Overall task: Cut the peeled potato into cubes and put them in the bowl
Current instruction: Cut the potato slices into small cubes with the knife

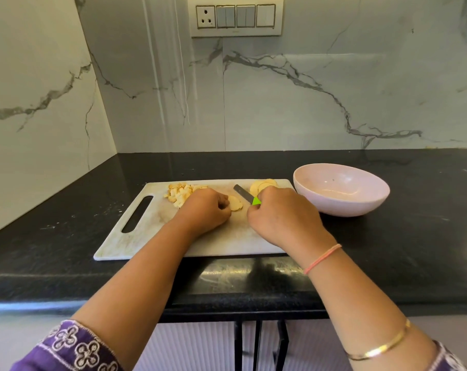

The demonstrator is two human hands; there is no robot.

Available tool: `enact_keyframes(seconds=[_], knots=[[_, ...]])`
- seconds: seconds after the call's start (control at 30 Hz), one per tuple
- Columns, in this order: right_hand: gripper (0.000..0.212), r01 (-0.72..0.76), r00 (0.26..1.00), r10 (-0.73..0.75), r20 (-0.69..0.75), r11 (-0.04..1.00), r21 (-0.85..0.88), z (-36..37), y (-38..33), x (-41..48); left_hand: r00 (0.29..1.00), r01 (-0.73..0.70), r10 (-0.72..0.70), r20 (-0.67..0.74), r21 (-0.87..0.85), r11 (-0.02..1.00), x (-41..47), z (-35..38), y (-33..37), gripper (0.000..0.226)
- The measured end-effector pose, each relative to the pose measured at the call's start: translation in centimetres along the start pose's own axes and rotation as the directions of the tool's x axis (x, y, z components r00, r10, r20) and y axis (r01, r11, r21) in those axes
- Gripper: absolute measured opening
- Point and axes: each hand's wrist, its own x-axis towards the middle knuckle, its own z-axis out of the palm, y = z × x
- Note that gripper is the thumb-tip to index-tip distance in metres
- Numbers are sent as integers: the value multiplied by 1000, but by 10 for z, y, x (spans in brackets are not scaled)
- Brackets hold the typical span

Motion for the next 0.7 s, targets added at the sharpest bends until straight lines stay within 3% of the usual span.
enact_keyframes(seconds=[0.17, 0.5, 0.7], knots=[[8, -17, 998, 16, 62, 1000, 7, 14, -11, 14, 1000, 3, -3, 2, 19, 1000, 5, 5, -5, 25], [13, 96, 995, -94, 29, 990, -108, 1, -21, -4, 998, 55, -56, 4, 109, 992, 14, 5, -6, 28], [30, 120, 991, -105, 83, 973, -196, -9, -19, -28, 996, 82, -84, 9, 105, 991, 11, 4, -5, 29]])
